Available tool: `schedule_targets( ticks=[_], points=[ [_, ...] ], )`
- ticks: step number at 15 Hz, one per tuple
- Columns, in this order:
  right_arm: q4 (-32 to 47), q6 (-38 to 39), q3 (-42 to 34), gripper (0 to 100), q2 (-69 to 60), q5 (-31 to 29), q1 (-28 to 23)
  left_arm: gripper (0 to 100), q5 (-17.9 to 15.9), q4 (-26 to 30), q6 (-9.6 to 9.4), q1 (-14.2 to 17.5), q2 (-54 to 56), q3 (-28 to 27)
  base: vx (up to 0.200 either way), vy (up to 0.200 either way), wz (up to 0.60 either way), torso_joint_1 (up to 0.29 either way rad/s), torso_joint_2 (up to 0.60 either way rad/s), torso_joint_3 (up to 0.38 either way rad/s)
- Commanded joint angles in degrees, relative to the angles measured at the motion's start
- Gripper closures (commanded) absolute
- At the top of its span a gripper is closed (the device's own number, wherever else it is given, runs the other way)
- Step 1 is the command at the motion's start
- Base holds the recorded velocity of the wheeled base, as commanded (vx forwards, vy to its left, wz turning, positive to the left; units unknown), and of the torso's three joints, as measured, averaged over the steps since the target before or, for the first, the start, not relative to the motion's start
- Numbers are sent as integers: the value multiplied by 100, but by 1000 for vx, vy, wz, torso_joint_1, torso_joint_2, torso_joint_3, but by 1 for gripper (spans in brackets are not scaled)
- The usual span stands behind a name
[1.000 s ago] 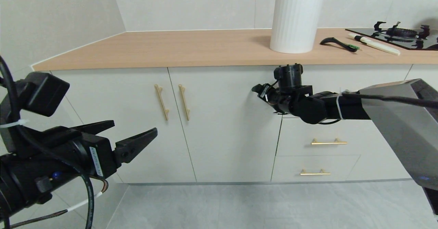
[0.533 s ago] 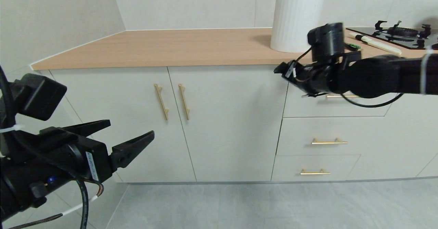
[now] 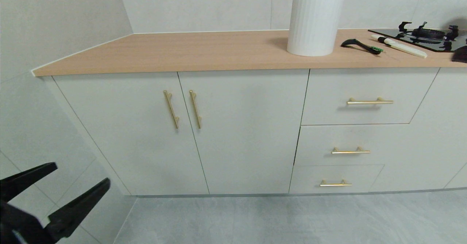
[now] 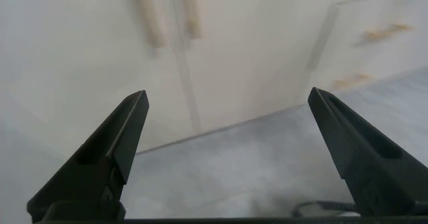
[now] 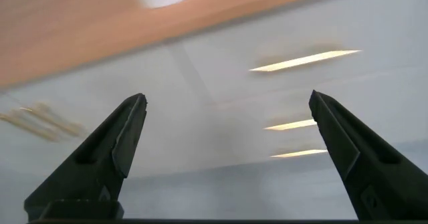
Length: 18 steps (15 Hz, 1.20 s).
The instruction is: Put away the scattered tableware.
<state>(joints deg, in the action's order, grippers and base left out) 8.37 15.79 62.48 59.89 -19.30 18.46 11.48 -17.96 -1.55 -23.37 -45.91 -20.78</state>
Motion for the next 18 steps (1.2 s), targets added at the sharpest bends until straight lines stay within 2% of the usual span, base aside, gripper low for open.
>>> schedule_targets(
  ticks=[1,2,3,4,6,8,10,13,15,16,17,18],
  points=[
    [569,-682,-1756,0,-3036,-13,-571,0,38,284,-109,605,1568,681,0,0,0,0,0,0],
    [771,-673,-2064,0,-3643,-4,-571,0,29,785,-109,948,2253,813,0,0,0,0,0,0],
    [841,-665,-2231,0,-3968,-21,-571,0,3,1198,-109,1133,2728,839,0,0,0,0,0,0],
    [1017,-665,-2354,0,-4363,-171,-598,0,-23,1831,-109,1476,3396,857,0,0,0,0,0,0],
    [1246,-665,-2354,0,-4732,-303,-598,0,-349,2086,-100,1862,4055,1129,0,0,0,0,0,0],
    [1439,-673,-2354,0,-4961,-373,-624,0,-419,2077,-91,2170,4257,1437,0,0,0,0,0,0],
    [1623,-665,-2460,0,-5242,-487,-729,0,-524,2086,-170,2328,4591,1753,0,0,0,0,0,0],
    [1623,-322,-2864,0,-5427,-751,-958,0,-524,1620,128,2337,4591,2078,0,0,0,0,0,0],
    [1623,-269,-3031,0,-5427,-733,-1239,0,-814,1769,111,2337,4591,2078,0,0,0,0,0,0],
    [1615,-278,-3145,0,-5462,-733,-1424,0,-814,1769,102,2337,4591,2078,0,0,0,0,0,0],
    [1623,-331,-3295,0,-5708,-558,-1775,0,-814,1778,102,2337,4591,2078,0,0,0,0,0,0],
    [1623,-357,-3620,0,-5928,-329,-1907,0,-814,1778,76,2337,4591,2078,0,0,0,0,0,0]
  ],
)
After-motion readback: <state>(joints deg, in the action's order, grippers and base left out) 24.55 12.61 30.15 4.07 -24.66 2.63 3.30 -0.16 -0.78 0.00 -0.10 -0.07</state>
